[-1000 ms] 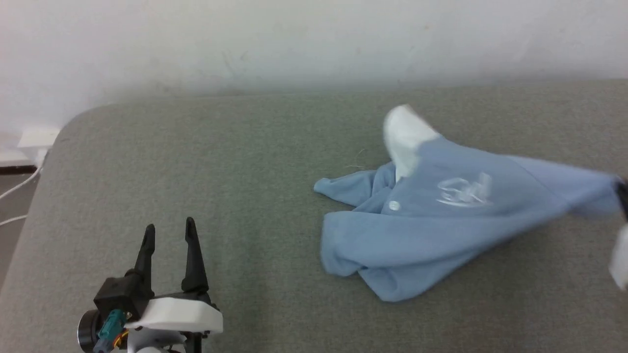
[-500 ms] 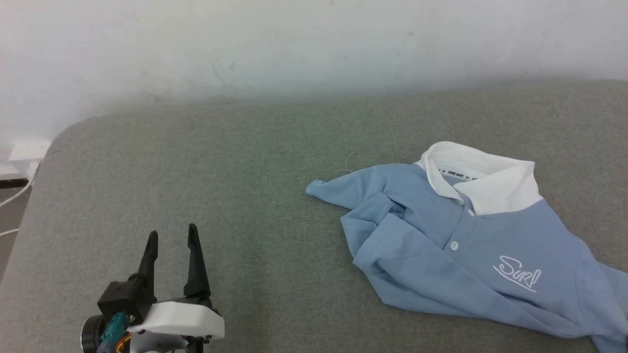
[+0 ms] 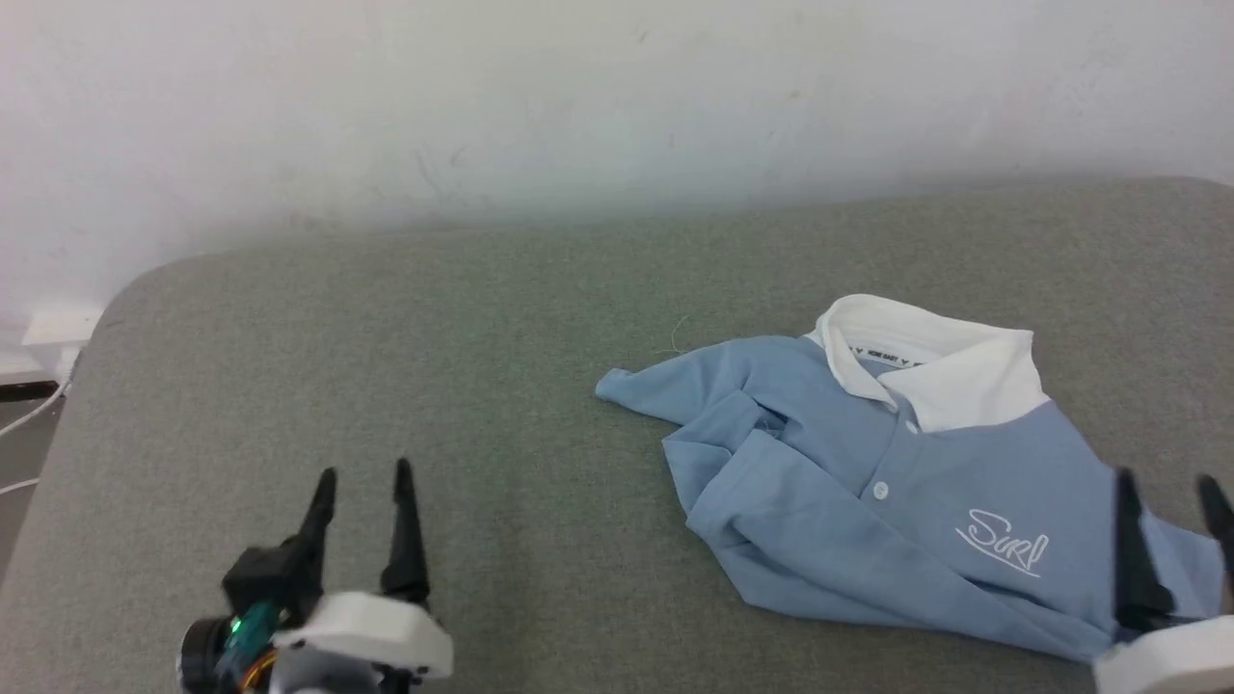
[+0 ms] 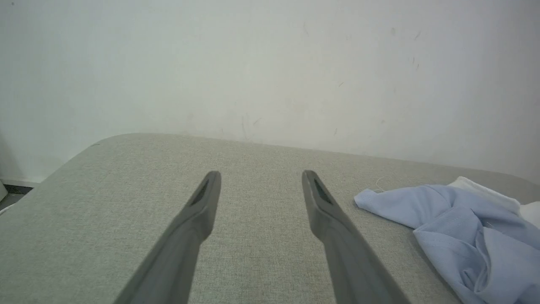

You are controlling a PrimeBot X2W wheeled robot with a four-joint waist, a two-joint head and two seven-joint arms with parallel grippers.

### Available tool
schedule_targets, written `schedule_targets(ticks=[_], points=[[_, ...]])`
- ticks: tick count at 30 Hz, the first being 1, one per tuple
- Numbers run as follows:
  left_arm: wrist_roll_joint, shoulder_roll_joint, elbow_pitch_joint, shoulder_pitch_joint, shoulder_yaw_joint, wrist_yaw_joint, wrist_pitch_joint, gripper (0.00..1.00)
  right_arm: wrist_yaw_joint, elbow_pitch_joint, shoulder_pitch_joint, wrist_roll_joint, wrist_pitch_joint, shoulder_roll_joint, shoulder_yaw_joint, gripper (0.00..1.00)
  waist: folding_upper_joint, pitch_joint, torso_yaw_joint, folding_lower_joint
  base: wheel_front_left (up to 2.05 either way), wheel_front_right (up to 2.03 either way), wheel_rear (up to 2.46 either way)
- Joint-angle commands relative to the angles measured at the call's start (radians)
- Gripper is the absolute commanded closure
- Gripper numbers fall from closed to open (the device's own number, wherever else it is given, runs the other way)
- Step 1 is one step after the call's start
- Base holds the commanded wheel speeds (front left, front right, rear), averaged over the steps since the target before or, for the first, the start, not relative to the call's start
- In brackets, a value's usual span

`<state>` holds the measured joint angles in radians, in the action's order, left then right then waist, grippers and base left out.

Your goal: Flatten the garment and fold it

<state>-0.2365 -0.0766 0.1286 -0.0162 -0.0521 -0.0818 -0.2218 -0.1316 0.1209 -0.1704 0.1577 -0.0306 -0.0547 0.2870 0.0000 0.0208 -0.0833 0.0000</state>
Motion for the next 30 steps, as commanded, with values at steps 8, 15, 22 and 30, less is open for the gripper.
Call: schedule_targets(ticks=[8, 15, 22, 30], points=[[0.023, -0.004, 0.155, 0.277, -0.131, 0.109, 0.135, 0.0, 0.001, 0.13, -0.008, 0.017, 0.008, 0.004, -0.167, 0.0, 0.0, 0.046, -0.042, 0.0, 0.0, 0.0, 0.0], [0.024, 0.002, 0.462, 0.564, -0.221, 0.182, 0.288, 0.0, 0.001, 0.147, 0.025, 0.026, 0.008, 0.004, -0.226, 0.0, 0.0, 0.119, -0.112, 0.0, 0.0, 0.0, 0.0], [0.009, -0.008, 0.757, 0.77, -0.271, 0.205, 0.434, 0.0, 0.001, 0.112, 0.057, 0.053, -0.014, 0.004, -0.246, 0.0, 0.0, 0.195, -0.189, 0.0, 0.0, 0.0, 0.0], [0.007, -0.014, 0.998, 0.91, -0.332, 0.211, 0.606, 0.0, 0.001, 0.062, 0.098, 0.074, -0.038, 0.004, -0.263, 0.0, 0.0, 0.264, -0.263, 0.0, 0.0, 0.0, 0.0]])
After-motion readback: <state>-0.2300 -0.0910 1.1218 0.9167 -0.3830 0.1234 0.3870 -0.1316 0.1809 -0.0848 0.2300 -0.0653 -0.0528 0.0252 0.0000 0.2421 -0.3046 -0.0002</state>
